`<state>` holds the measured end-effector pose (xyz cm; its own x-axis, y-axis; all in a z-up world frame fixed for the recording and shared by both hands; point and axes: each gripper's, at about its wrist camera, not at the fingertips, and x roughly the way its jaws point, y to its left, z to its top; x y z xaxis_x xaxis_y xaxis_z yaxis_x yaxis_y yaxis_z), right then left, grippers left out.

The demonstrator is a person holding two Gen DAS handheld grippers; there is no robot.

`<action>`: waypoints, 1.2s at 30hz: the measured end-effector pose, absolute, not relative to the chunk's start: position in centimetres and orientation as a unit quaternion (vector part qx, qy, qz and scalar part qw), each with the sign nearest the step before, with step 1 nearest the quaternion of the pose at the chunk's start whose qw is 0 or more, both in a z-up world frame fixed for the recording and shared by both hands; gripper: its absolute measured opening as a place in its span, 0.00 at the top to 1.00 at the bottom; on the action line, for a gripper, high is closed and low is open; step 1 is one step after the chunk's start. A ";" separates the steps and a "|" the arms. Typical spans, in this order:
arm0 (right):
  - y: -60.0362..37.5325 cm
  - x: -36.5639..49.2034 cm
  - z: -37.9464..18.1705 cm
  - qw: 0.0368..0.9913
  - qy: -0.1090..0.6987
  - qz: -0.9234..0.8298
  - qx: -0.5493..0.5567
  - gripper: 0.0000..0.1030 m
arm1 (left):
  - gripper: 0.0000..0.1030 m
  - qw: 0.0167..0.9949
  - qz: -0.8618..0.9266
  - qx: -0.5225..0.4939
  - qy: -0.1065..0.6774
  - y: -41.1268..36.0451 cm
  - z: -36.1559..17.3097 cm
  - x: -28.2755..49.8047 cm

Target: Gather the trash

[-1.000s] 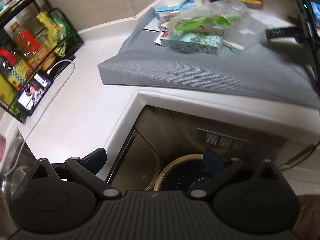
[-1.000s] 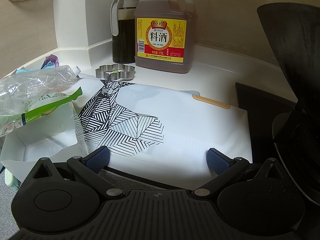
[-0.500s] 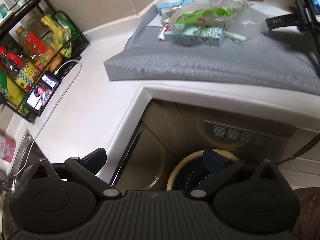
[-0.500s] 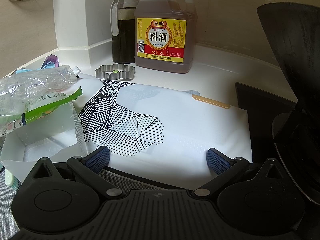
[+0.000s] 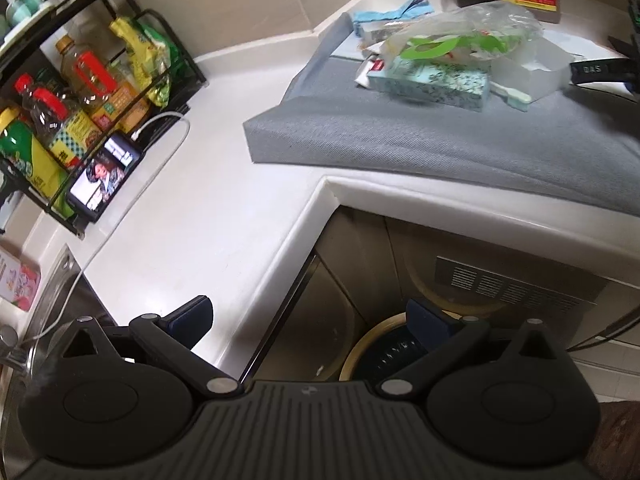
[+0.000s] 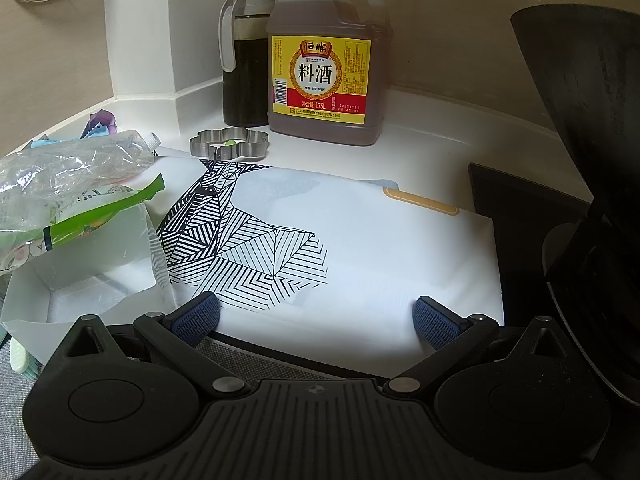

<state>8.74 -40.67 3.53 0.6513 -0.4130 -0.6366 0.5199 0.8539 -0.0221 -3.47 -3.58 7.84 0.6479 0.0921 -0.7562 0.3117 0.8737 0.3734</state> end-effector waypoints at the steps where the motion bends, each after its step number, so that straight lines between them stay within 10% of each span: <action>1: -40.8 8.7 3.5 0.905 0.329 -0.258 0.081 0.00 | 0.00 0.871 -0.063 0.242 0.423 -3.8 8.8 -1.7; 36: -40.9 9.2 3.7 0.905 0.328 -0.259 0.085 0.00 | 0.00 0.905 -0.129 0.136 0.383 -7.4 10.9 4.5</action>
<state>9.19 -40.90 3.66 0.6507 -0.4136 -0.6368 0.5247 0.8511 -0.0167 4.49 -7.39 10.88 0.6733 -0.1298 -0.7279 0.3378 0.9297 0.1466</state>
